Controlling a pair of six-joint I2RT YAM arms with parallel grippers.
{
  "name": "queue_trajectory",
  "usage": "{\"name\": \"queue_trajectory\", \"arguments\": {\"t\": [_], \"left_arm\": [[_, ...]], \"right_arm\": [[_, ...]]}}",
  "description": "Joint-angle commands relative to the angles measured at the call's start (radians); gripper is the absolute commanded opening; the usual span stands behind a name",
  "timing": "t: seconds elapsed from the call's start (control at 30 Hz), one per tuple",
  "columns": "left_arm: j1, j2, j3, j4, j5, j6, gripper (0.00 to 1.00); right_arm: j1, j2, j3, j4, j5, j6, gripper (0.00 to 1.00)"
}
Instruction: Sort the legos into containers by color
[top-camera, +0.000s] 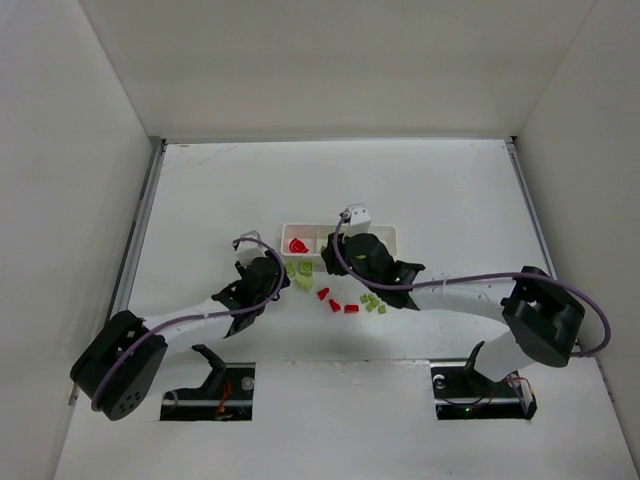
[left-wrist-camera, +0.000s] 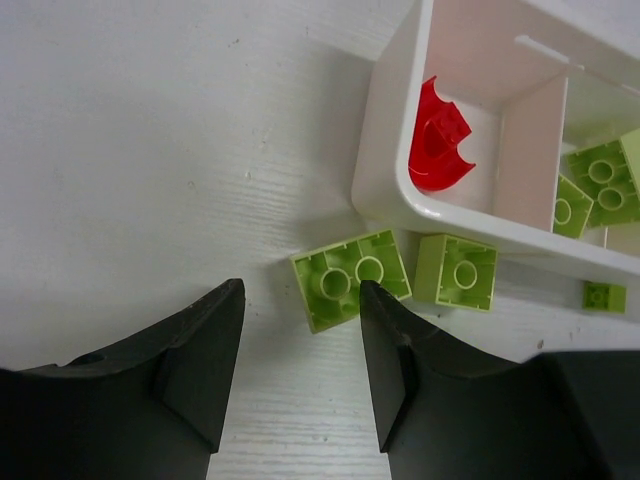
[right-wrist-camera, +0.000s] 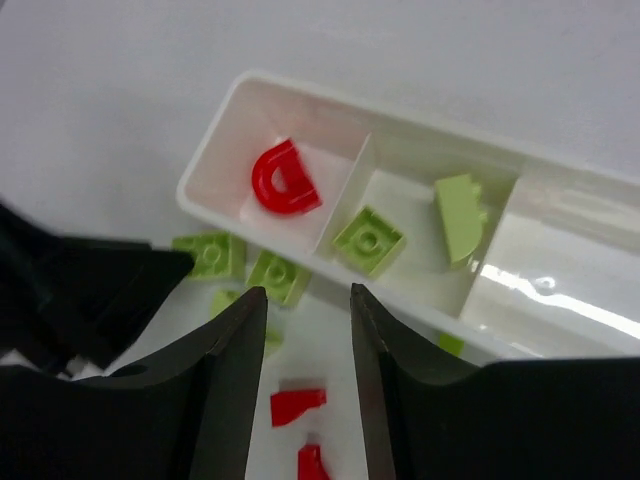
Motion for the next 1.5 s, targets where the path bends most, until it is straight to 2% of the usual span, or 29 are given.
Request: {"name": "queue_trajectory", "arguments": {"t": [0.0,0.07,0.4,0.57,0.87,0.97,1.07,1.2,1.3,1.47], "left_arm": [[0.027,0.028,-0.02,0.119,0.024,-0.038,0.46],[0.035,0.048,-0.021,0.147,0.04,-0.038,0.45],[0.038,0.106,-0.017,0.174,0.06,-0.053,0.25],[0.041,0.056,-0.041,0.167,0.038,-0.053,0.16],[0.039,-0.139,-0.067,0.016,0.012,-0.049,0.14],[0.042,-0.154,-0.07,0.004,0.02,-0.055,0.16],[0.035,-0.136,-0.053,0.007,0.052,-0.055,0.27],[0.025,-0.102,-0.035,0.019,0.064,-0.061,0.44],[0.022,-0.092,-0.032,0.025,0.075,-0.061,0.49],[0.018,-0.072,-0.033,0.062,0.087,-0.063,0.52]], "right_arm": [[0.075,-0.008,-0.034,0.048,-0.06,-0.03,0.49],[0.089,0.018,-0.031,0.049,-0.072,-0.029,0.55],[0.1,0.12,0.019,0.066,-0.135,-0.018,0.58],[0.1,0.194,0.047,0.078,-0.195,-0.021,0.66],[0.089,0.286,0.107,0.1,-0.201,-0.024,0.63],[0.089,0.294,0.113,0.097,-0.198,-0.029,0.63],[0.086,0.314,0.119,0.103,-0.201,-0.026,0.59],[0.086,0.317,0.116,0.1,-0.193,-0.018,0.39],[0.086,0.311,0.107,0.1,-0.192,-0.012,0.26],[0.088,0.202,0.047,0.089,-0.184,-0.003,0.22]]}}
